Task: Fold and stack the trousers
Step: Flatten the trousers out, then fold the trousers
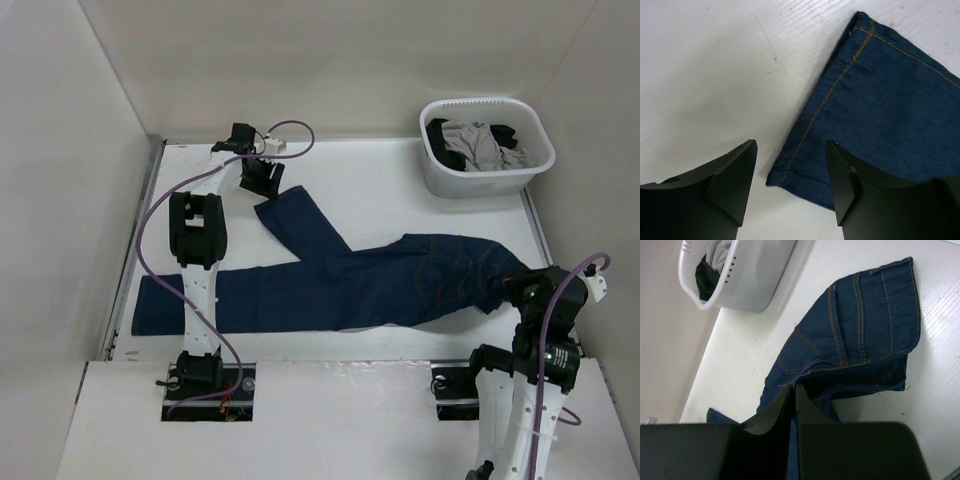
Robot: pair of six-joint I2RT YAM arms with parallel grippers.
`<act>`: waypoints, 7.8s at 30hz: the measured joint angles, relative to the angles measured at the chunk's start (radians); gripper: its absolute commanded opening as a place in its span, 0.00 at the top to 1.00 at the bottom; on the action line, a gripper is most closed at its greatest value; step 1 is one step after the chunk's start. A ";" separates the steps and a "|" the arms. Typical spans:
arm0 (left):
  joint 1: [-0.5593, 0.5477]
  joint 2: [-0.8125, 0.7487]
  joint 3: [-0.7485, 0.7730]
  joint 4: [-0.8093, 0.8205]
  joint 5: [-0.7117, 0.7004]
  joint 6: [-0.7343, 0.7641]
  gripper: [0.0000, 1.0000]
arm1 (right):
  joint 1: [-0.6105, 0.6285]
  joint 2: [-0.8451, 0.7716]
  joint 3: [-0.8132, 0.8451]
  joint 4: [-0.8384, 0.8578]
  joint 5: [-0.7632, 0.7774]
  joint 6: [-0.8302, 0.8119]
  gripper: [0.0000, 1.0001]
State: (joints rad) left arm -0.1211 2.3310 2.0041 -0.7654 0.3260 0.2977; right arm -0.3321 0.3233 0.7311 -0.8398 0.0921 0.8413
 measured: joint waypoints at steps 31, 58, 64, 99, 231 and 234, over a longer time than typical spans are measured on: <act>0.448 -0.100 -0.083 0.115 -0.224 -0.048 1.00 | 0.185 0.200 0.011 0.431 -0.248 -0.099 0.99; 0.439 -0.182 -0.135 0.127 -0.245 -0.122 0.98 | 0.321 0.754 0.020 0.213 0.014 -0.039 0.00; 0.415 -0.189 -0.173 0.134 -0.243 -0.122 0.98 | 0.278 1.016 0.034 0.322 0.100 -0.114 0.01; 0.450 -0.265 -0.186 0.119 -0.203 -0.103 0.98 | 0.269 1.093 0.486 0.525 0.249 -0.497 0.99; -0.262 -1.041 -1.355 -0.026 -0.397 0.842 0.53 | -0.162 0.412 -0.217 0.170 0.051 0.185 0.00; -0.214 -1.067 -1.263 -0.151 -0.364 0.803 0.51 | -0.172 0.375 -0.148 0.106 0.088 0.137 0.00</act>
State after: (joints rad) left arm -0.3355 1.2636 0.7410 -0.9161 -0.0380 1.1004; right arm -0.5037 0.6987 0.5827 -0.7341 0.1799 0.9783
